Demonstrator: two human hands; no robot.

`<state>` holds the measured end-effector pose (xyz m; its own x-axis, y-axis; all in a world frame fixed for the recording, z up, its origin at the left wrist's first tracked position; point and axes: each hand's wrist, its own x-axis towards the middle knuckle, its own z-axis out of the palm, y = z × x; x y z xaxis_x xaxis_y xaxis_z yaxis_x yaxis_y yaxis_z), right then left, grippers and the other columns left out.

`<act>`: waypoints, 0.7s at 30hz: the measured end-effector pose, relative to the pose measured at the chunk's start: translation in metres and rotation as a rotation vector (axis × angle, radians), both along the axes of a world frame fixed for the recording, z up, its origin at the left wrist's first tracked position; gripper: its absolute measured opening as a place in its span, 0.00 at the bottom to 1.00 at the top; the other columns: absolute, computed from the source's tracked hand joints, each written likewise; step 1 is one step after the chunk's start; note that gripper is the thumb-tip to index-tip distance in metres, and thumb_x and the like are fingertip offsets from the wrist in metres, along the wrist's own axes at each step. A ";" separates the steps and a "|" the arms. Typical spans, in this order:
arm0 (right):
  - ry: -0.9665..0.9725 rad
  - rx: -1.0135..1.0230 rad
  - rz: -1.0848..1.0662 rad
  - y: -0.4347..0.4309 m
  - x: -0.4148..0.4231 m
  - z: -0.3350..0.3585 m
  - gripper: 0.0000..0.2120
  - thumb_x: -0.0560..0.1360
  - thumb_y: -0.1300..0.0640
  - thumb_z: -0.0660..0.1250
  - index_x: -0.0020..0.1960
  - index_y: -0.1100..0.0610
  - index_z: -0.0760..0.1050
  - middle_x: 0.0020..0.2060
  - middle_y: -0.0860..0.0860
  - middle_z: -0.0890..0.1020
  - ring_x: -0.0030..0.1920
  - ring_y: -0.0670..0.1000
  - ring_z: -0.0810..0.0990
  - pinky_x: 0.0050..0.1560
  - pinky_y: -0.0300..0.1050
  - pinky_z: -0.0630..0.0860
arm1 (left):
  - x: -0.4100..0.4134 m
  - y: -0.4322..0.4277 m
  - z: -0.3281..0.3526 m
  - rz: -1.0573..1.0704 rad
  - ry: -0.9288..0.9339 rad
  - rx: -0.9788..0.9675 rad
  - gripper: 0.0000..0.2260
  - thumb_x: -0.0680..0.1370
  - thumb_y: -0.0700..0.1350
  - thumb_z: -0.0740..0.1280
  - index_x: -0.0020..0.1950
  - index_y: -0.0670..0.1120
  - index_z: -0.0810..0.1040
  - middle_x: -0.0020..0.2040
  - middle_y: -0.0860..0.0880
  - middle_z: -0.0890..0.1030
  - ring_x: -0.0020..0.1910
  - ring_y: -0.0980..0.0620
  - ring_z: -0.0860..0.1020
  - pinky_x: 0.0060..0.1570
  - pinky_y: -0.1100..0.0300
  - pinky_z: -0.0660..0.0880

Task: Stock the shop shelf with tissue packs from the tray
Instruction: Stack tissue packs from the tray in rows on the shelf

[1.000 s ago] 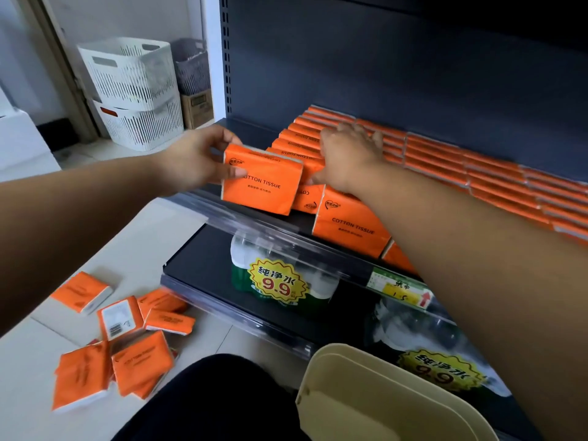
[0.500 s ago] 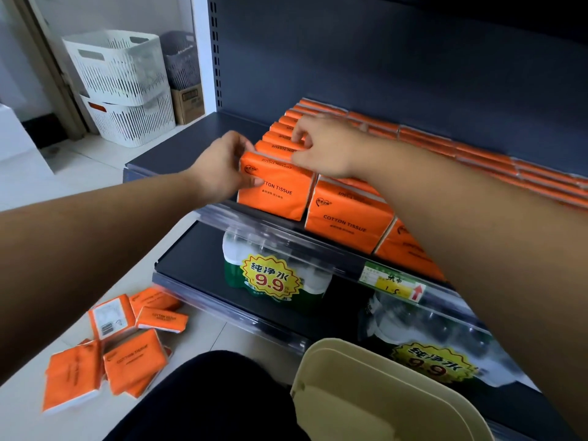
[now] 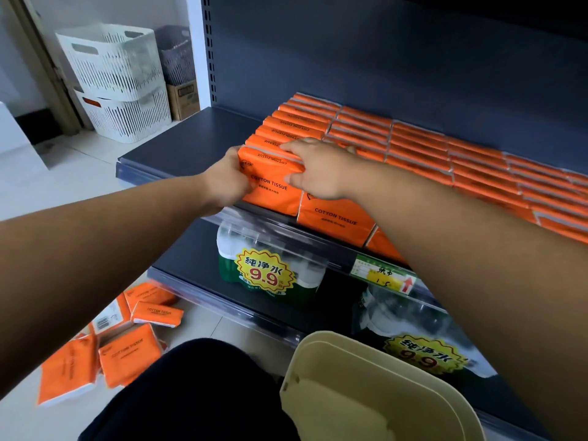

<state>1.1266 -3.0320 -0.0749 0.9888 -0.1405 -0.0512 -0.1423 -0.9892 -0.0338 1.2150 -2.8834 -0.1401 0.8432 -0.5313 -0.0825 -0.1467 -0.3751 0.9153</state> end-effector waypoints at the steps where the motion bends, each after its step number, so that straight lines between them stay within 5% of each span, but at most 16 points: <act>1: -0.004 0.004 0.006 0.001 -0.001 0.001 0.30 0.78 0.41 0.61 0.77 0.44 0.56 0.77 0.46 0.58 0.76 0.55 0.58 0.69 0.60 0.58 | 0.000 0.001 0.001 0.007 -0.010 0.023 0.31 0.77 0.31 0.62 0.76 0.44 0.54 0.63 0.45 0.72 0.64 0.48 0.70 0.59 0.55 0.69; 6: -0.039 0.056 0.019 -0.002 -0.013 0.004 0.31 0.77 0.39 0.62 0.77 0.45 0.56 0.76 0.46 0.59 0.75 0.55 0.60 0.70 0.60 0.58 | -0.008 0.006 0.009 0.077 -0.137 0.105 0.34 0.76 0.36 0.67 0.77 0.47 0.54 0.60 0.47 0.72 0.59 0.49 0.72 0.55 0.56 0.70; 12: -0.083 0.102 -0.008 0.000 -0.034 0.011 0.29 0.77 0.45 0.65 0.75 0.45 0.59 0.74 0.47 0.62 0.74 0.54 0.61 0.69 0.60 0.59 | -0.023 0.028 0.026 0.076 -0.174 0.154 0.36 0.76 0.37 0.68 0.78 0.47 0.52 0.73 0.44 0.67 0.67 0.45 0.71 0.63 0.50 0.72; 21: -0.141 0.109 0.059 0.044 -0.031 0.011 0.27 0.76 0.52 0.66 0.72 0.43 0.62 0.73 0.47 0.64 0.72 0.56 0.63 0.70 0.60 0.60 | -0.039 0.067 0.051 0.015 -0.278 0.315 0.38 0.75 0.43 0.71 0.79 0.50 0.53 0.76 0.44 0.61 0.74 0.44 0.63 0.66 0.54 0.68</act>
